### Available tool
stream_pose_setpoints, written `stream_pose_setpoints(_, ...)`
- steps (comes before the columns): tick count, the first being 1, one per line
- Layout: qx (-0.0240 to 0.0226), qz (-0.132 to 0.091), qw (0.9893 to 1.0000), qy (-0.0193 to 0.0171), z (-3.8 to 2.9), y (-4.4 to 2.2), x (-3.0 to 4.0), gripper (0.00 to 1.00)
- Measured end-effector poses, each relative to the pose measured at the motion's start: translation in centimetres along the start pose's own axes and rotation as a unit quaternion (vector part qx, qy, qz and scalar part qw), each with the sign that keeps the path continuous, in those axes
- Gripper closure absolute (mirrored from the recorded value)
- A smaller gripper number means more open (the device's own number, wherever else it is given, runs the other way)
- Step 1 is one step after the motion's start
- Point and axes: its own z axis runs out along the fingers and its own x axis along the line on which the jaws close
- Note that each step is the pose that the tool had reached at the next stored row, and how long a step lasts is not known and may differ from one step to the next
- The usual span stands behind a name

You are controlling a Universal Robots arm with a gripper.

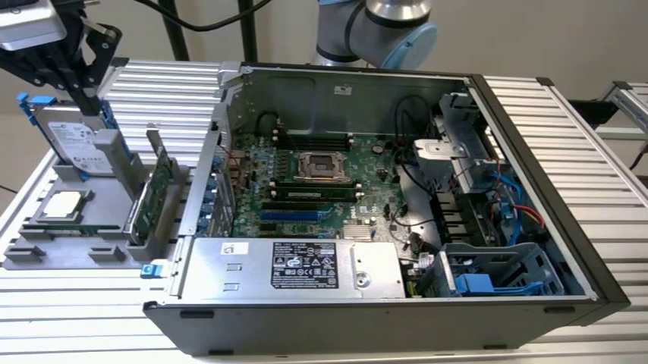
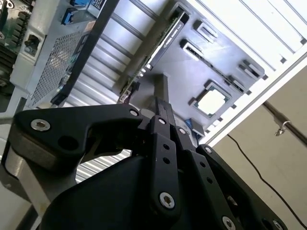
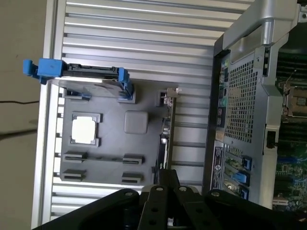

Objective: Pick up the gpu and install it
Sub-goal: 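Reach for the gpu, then pick up the gpu and move the gpu toward the slot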

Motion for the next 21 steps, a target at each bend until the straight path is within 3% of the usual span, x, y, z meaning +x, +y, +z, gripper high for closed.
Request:
stream_pose_setpoints(8, -0.0003, 0.0, 1.0, -0.0001, -0.05, -0.75, 0.3, 1.0)
stream_pose_setpoints(21, 0.0007, 0.029, 0.9996, -0.0013, -0.06, -1.46, 0.14, 1.0)
